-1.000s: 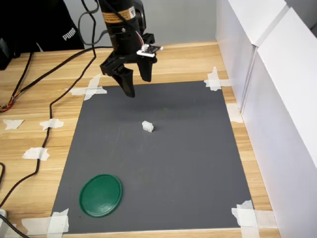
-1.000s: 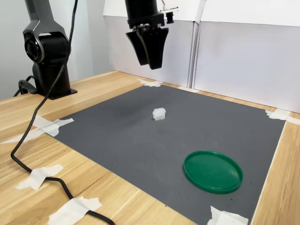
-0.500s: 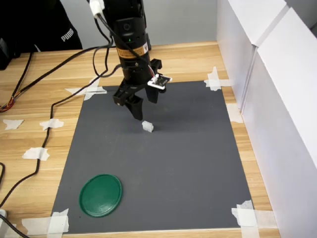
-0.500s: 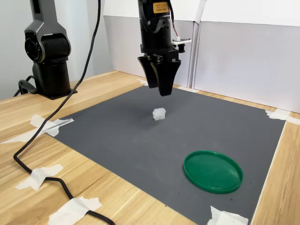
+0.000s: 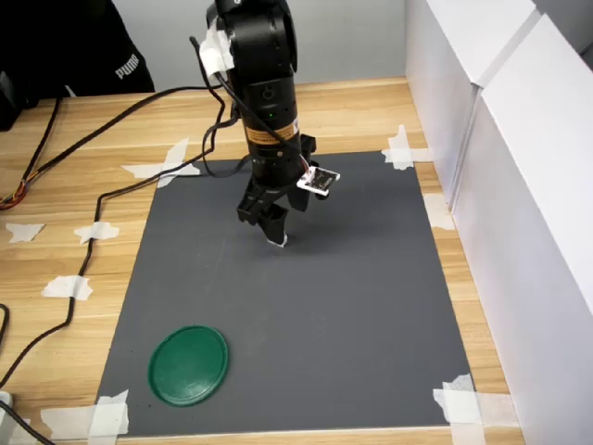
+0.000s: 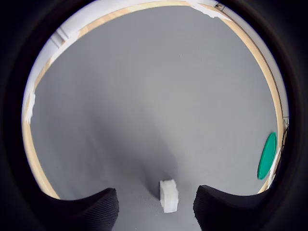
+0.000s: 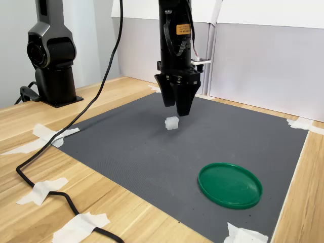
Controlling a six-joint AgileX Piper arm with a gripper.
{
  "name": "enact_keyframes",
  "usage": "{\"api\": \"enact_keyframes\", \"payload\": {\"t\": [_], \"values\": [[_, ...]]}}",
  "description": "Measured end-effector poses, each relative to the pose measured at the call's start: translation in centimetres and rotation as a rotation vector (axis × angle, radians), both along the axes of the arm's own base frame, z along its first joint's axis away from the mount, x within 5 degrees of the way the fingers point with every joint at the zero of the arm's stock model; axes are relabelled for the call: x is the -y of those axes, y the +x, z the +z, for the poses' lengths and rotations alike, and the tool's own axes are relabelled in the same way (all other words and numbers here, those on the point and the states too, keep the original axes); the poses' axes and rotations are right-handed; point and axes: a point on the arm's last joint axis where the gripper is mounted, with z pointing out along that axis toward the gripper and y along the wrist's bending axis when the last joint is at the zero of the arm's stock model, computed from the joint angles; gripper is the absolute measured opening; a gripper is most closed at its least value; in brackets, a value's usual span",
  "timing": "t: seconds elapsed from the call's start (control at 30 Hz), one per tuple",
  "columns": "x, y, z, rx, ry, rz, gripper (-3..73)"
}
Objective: Grasp a white terminal and put it on the green lid.
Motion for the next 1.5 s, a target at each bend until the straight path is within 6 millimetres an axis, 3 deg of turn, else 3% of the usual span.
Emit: {"api": "enact_keyframes", "payload": {"t": [0.5,0.93,1.1,1.37,1.5], "values": [[0.3,0.1,-2.4,-0.039,-0.046,0.016,62.9],[0.0,1.3,-1.7,-0.028,-0.031,-0.033,54.2],[0.0,1.2,-1.8,-0.032,-0.030,-0.046,41.7],[0.0,1.3,-2.0,-0.041,-0.027,-0.079,10.7],[0.0,1.3,-2.0,-0.050,-0.025,-0.102,8.3]]}}
